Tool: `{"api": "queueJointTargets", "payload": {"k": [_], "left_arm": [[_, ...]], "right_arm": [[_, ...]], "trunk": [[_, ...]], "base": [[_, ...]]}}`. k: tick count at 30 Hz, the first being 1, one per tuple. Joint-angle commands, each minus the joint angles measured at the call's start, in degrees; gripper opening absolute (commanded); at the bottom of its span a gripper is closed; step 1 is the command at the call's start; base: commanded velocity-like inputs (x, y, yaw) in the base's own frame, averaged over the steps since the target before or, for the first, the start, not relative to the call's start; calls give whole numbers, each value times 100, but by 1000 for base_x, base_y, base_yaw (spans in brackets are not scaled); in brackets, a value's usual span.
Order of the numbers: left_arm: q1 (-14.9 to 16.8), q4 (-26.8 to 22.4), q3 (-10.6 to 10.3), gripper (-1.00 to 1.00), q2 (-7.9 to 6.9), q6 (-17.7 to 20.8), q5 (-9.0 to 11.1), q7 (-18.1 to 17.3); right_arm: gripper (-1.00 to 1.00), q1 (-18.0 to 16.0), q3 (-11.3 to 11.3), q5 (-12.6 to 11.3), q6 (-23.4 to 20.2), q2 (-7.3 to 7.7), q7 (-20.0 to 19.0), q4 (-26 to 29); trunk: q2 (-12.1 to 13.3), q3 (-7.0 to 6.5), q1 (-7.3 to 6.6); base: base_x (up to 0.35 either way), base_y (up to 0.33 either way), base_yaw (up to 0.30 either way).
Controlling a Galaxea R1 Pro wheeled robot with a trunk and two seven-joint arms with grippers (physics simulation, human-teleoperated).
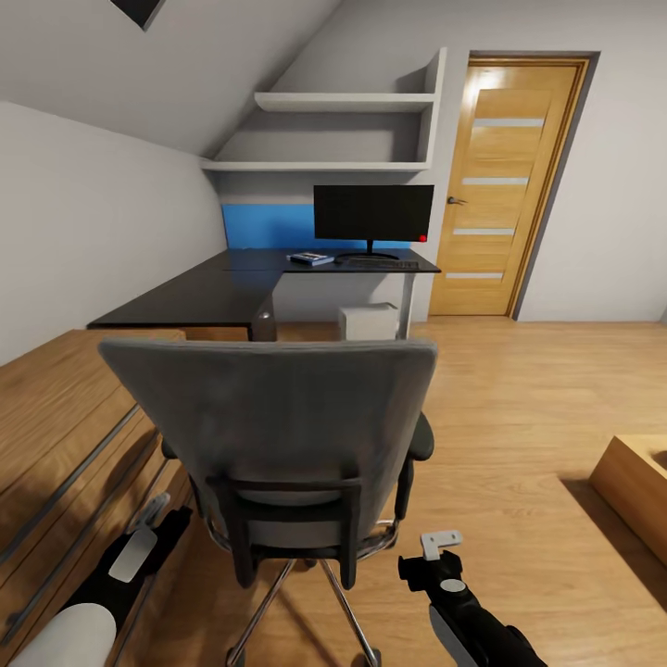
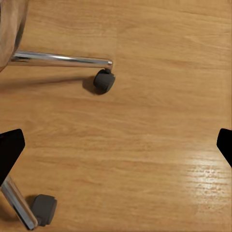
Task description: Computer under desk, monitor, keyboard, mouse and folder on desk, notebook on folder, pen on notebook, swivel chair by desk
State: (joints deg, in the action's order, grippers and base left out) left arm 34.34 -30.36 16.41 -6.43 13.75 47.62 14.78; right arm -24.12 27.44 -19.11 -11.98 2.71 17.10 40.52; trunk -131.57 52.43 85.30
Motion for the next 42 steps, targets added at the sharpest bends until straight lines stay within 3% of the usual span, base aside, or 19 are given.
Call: {"api": "queueJointTargets", "payload": {"k": [1, 7, 10, 30, 42], "left_arm": [[2, -14, 7, 100, 2, 22, 63, 27], [2, -14, -9, 100, 8, 17, 63, 25], [7, -14, -12, 100, 9, 32, 61, 25], [107, -6, -19, 100, 45, 40, 37, 30], [106, -5, -17, 100, 45, 31, 22, 26]], "right_arm": [[100, -5, 43, -42, -28, 17, 55, 12], [100, -7, 42, -54, -31, 230, 49, 9], [100, -6, 42, -53, -32, 263, 51, 9], [100, -5, 47, -41, -10, 264, 68, 9], [100, 3, 51, -41, 24, 252, 91, 17]], "trunk": [[-2, 6, 0], [-2, 6, 0], [-2, 6, 0], [-2, 6, 0], [-2, 6, 0]], "base": [[55, 0, 0], [20, 0, 0], [5, 0, -4], [0, 0, -62], [0, 0, -213]]}}
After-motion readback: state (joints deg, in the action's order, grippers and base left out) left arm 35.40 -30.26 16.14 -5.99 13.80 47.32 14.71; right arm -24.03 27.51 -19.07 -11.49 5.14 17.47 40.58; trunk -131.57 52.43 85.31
